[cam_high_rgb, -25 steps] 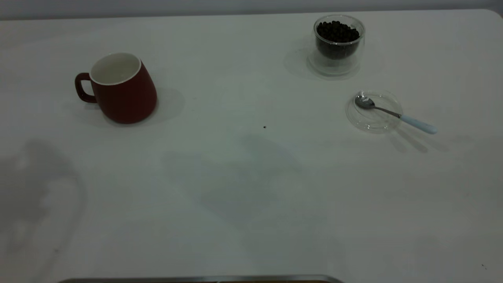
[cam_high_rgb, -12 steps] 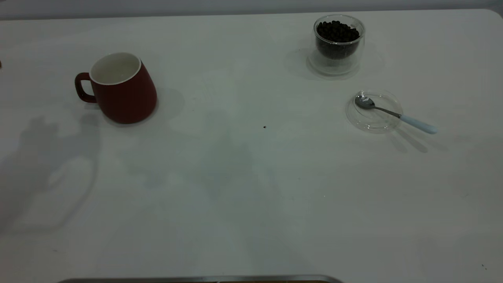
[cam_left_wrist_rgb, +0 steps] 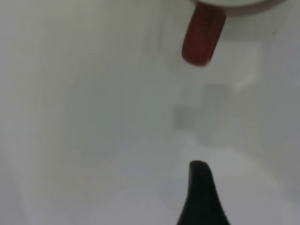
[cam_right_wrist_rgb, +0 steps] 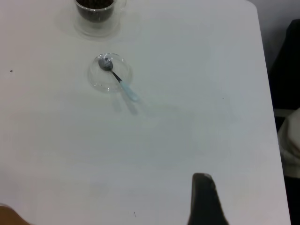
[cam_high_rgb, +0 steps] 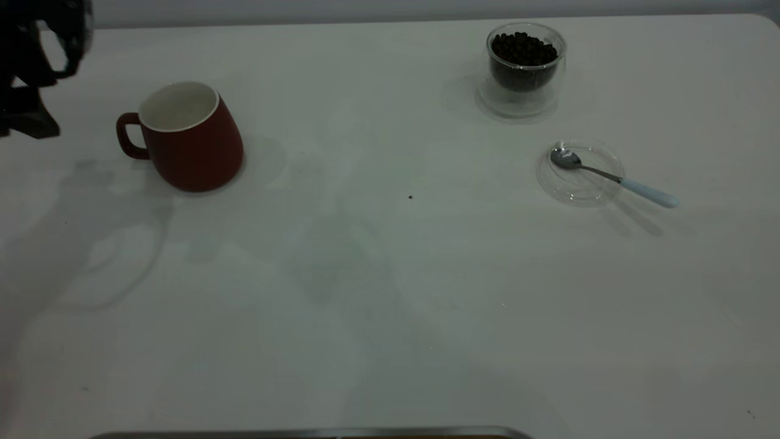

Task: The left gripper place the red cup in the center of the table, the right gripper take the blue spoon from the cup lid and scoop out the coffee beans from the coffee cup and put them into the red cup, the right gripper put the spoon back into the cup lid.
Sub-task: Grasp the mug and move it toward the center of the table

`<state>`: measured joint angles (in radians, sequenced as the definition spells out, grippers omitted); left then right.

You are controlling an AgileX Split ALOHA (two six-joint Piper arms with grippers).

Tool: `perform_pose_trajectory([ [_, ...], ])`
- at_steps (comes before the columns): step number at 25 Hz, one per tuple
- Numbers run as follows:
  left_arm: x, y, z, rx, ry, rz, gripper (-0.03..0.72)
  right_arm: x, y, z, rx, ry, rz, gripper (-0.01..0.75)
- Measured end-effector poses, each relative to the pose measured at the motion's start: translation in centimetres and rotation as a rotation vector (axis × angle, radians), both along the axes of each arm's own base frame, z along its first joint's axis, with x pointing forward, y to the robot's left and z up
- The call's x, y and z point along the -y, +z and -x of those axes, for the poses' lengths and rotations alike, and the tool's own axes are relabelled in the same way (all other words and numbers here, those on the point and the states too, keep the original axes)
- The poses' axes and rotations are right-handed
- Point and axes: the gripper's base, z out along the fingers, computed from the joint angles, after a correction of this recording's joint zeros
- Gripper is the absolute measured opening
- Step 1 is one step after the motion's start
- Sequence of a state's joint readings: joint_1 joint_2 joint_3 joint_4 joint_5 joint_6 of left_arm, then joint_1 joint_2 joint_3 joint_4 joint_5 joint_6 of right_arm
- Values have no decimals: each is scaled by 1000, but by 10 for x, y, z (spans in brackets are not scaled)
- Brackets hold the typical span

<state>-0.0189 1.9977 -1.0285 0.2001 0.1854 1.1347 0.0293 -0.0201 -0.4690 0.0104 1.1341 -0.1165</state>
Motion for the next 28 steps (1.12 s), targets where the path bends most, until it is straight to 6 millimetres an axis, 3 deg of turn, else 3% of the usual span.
perform_pose_trajectory([
  [9, 25, -24, -39, -2, -62, -5, 587, 0, 0, 0, 0, 0, 0, 515],
  [16, 44, -39, -53, -28, -106, -16, 587, 0, 0, 0, 0, 0, 0, 515],
  [28, 121, -48, -59, 0, -257, -5, 587, 0, 0, 0, 1, 0, 0, 515],
])
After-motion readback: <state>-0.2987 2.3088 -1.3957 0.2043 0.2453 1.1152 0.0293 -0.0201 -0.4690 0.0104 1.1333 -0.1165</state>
